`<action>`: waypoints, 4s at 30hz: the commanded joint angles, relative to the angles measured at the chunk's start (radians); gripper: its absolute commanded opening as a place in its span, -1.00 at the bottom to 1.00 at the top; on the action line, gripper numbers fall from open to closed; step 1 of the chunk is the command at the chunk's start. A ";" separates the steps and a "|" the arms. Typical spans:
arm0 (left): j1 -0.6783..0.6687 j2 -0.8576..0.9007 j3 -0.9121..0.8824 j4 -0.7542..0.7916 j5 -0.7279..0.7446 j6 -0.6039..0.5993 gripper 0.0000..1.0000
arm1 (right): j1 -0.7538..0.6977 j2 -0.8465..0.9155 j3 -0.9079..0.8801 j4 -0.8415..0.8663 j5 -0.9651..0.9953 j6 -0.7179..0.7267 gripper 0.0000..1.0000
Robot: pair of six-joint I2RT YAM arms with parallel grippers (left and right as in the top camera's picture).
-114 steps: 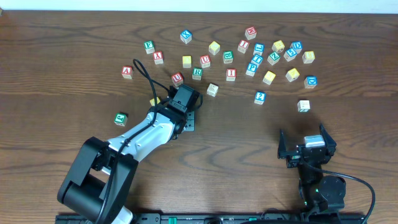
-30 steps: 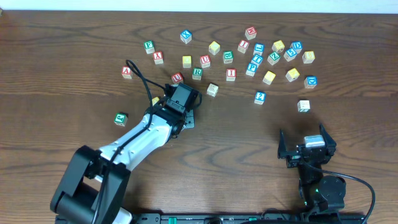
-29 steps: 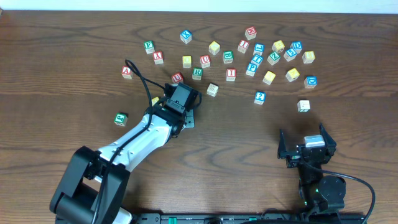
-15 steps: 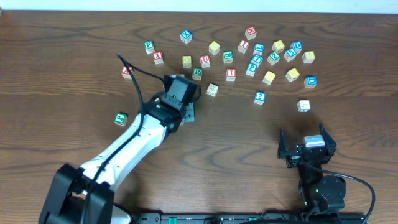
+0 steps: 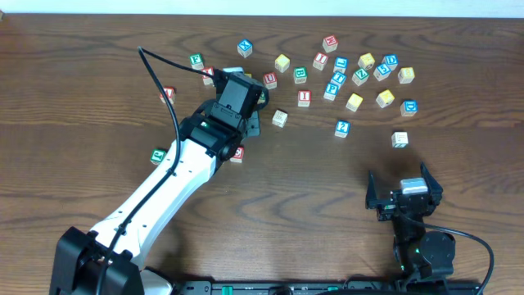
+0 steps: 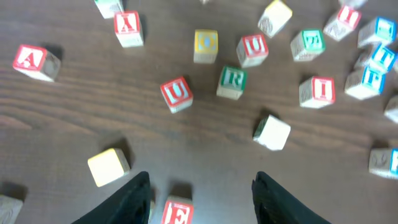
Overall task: Spell out NEURIPS
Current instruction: 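Raise the left gripper and move it over the red U block, then lower the left gripper and close it on the red U block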
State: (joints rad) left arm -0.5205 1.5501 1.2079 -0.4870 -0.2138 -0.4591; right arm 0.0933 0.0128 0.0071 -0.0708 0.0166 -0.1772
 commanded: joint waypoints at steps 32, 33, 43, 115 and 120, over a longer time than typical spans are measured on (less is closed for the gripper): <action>0.167 0.439 0.586 -0.268 0.074 -0.167 0.06 | -0.009 -0.005 -0.002 -0.004 -0.001 -0.007 0.99; 0.174 0.439 0.586 -0.264 0.082 -0.167 0.05 | -0.009 -0.005 -0.002 -0.004 -0.001 -0.007 0.99; 0.181 0.463 0.599 -0.224 0.068 -0.163 0.04 | -0.009 -0.005 -0.002 -0.004 -0.001 -0.007 0.98; 0.138 0.768 0.640 -0.384 0.011 -0.268 -0.08 | -0.009 -0.005 -0.002 -0.004 -0.001 -0.007 0.99; 0.137 0.767 0.640 -0.364 0.011 -0.268 -0.08 | -0.009 -0.005 -0.002 -0.004 -0.001 -0.007 0.99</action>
State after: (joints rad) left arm -0.3874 2.3047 1.8568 -0.8558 -0.1860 -0.7258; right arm 0.0933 0.0128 0.0071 -0.0708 0.0166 -0.1772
